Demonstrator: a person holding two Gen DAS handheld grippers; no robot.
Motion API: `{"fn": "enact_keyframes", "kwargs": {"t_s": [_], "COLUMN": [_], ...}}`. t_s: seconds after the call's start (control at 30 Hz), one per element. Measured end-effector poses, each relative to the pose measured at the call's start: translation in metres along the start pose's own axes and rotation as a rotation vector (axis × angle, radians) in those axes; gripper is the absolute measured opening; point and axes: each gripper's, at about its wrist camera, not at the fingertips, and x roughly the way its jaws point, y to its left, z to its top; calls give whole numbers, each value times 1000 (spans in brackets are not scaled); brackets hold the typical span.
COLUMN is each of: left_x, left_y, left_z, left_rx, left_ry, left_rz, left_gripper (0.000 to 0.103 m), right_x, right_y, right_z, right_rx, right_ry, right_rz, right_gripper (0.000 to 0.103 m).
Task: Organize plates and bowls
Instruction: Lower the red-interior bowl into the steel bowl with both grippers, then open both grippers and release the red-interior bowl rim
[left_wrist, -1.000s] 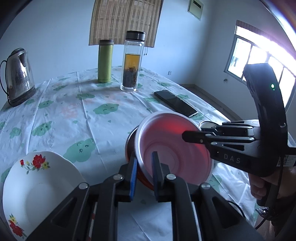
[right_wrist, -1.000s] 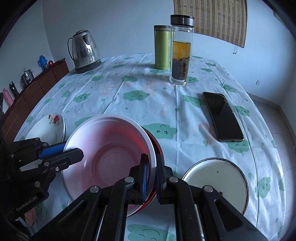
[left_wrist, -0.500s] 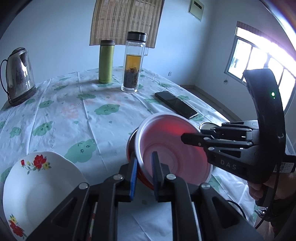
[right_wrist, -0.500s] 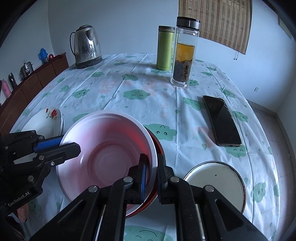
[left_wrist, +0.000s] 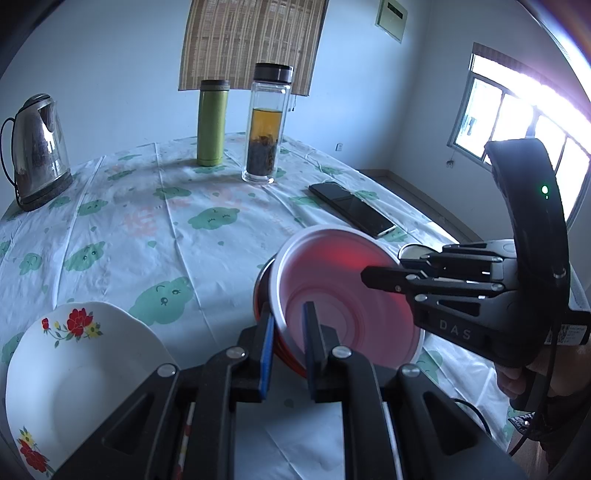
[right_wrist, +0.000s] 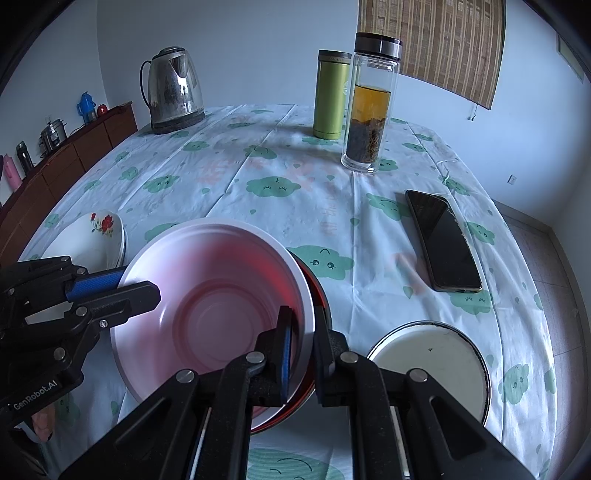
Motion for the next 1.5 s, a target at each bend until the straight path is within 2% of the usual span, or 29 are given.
{"fn": "enact_keyframes", "kwargs": {"t_s": [0.13,0.5,0.97,1.17,1.23,1.27,1.3,1.33,1.37,1.5], "left_x": [0,3,-1,-1,-3,-5,-6,-8,-10,-10], "left_y": [1,13,1,5,5,6,7,9,12,15], "left_z": [1,4,2,2,3,3,3,3,4,4], "left_rx": [-12,-142,-70,-80,-79,-80,-81,-89,-99,-98], "left_ry": [1,22,-2,4,0,-6,-9,-17,-25,-31], "left_rz": [4,-39,28,19,40,55,69,79,90,100], "left_gripper": [10,7,8,9,12,22,39,47,61,64], "right_x": [0,-1,-1,-1,-1,0,0,0,0,-2], "right_y": [1,1,2,2,2,2,2,2,1,0], "right_z": [0,-2,-3,-3,-3,-3,-3,-3,-3,-1], "right_rx": [0,-17,-38,-40,-39,-39,-37,-37,-36,-29], "right_ry": [1,22,29,29,29,30,30,32,33,23], "right_rz": [2,6,5,3,4,2,2,0,0,13], "right_gripper": [11,11,12,12,12,12,12,12,12,14]}}
